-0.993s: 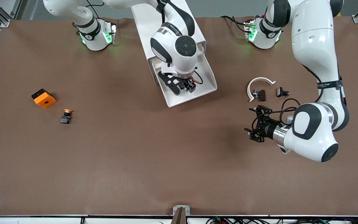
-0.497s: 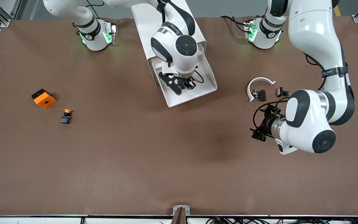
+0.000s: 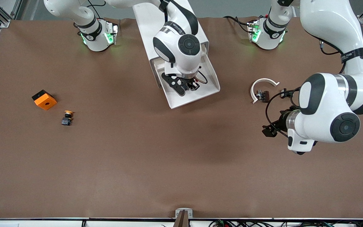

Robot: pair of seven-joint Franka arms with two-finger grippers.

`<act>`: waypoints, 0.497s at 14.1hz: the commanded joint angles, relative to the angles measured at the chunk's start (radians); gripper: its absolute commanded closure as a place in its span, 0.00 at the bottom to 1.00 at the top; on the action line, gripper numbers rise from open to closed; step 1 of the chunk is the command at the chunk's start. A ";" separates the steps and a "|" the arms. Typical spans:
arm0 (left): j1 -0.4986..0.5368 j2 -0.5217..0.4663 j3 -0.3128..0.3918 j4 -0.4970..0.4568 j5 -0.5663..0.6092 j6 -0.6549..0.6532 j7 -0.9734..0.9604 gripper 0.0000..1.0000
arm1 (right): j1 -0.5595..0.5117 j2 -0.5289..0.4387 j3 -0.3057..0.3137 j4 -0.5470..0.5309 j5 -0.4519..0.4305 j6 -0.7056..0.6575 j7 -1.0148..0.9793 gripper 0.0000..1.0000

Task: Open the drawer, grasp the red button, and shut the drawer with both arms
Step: 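Release the drawer and withdraw the left gripper while the right gripper holds, then lift the red button out and carry it toward the orange block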

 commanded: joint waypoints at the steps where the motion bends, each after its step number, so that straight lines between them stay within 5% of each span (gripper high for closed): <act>1: -0.018 -0.043 0.003 -0.033 0.038 0.022 0.046 0.00 | -0.023 -0.017 -0.006 0.073 0.015 -0.107 -0.012 0.96; 7: -0.053 -0.048 0.003 -0.030 0.035 0.025 0.038 0.00 | -0.164 -0.095 -0.005 0.191 0.016 -0.403 -0.249 0.98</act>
